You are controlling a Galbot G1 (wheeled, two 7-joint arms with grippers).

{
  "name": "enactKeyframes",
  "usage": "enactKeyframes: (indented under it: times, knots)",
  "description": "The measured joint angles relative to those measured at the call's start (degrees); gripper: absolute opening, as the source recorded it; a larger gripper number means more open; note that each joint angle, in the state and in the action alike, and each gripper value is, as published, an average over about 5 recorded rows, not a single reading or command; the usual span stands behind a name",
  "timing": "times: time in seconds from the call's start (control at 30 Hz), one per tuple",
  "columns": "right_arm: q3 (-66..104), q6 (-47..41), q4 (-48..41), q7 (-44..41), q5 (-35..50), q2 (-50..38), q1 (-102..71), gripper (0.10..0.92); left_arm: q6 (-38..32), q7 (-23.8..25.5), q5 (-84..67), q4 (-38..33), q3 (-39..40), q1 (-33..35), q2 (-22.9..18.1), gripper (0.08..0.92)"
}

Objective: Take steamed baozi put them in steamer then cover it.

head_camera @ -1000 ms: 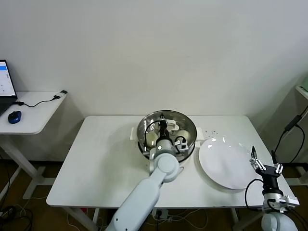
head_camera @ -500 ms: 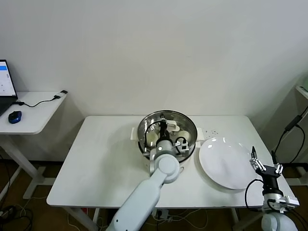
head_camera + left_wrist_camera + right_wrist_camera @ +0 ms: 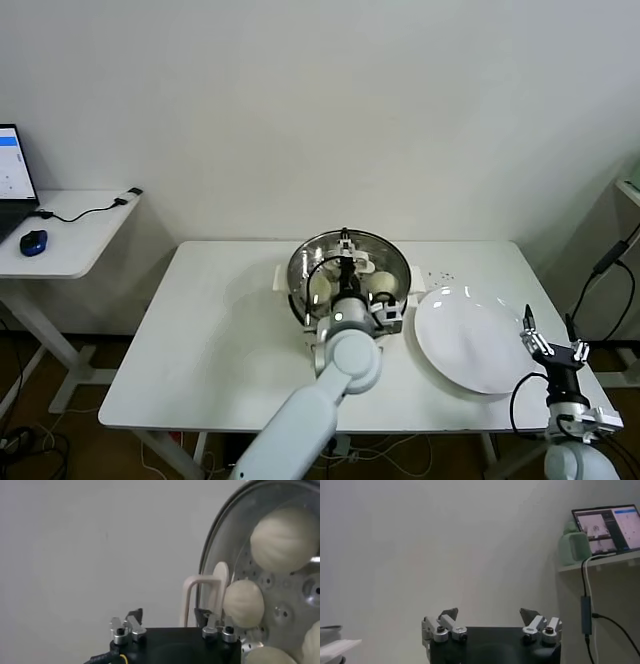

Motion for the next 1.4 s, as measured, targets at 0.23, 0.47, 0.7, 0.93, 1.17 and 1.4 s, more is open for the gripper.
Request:
enactKeyframes:
  times: [0.23, 0.47, 0.7, 0.93, 1.17, 1.4]
  knots:
    - [-0.1, 0.03, -0.27, 0.0, 0.0, 0.02, 0.32, 0.823, -0.08, 0.52, -0.37, -2.71, 0.27, 1.79, 0.0, 0.82]
    - [-0.4, 0.04, -0.27, -0.05, -0.16, 0.19, 0.28, 0.823, -0.07, 1.39, -0.64, -5.86, 0.64, 4.03, 0.0, 0.823]
    - [-0.94, -0.12, 0.31, -0.58, -0.68, 0.71, -0.37, 0.823, -0.04, 2.1, -0.47, -12.14, -0.27, 7.52, 0.0, 0.823]
    - [-2.68, -0.82, 1.77, -2.09, -2.86, 1.83, -1.82, 0.823, -0.04, 1.15, -2.03, -21.71, -3.44, 13.32, 0.0, 0.823]
    - [-5.96, -1.37, 3.73, -3.07, -7.06, 2.75, -4.13, 0.823, -0.33, -5.38, -14.83, -28.96, -13.47, 21.17, 0.83, 0.823]
    - [-9.69, -3.68, 6.52, -2.7, -10.2, 2.76, -7.43, 0.823, -9.37, -10.56, -39.89, -30.67, -28.01, 31.9, 3.31, 0.823]
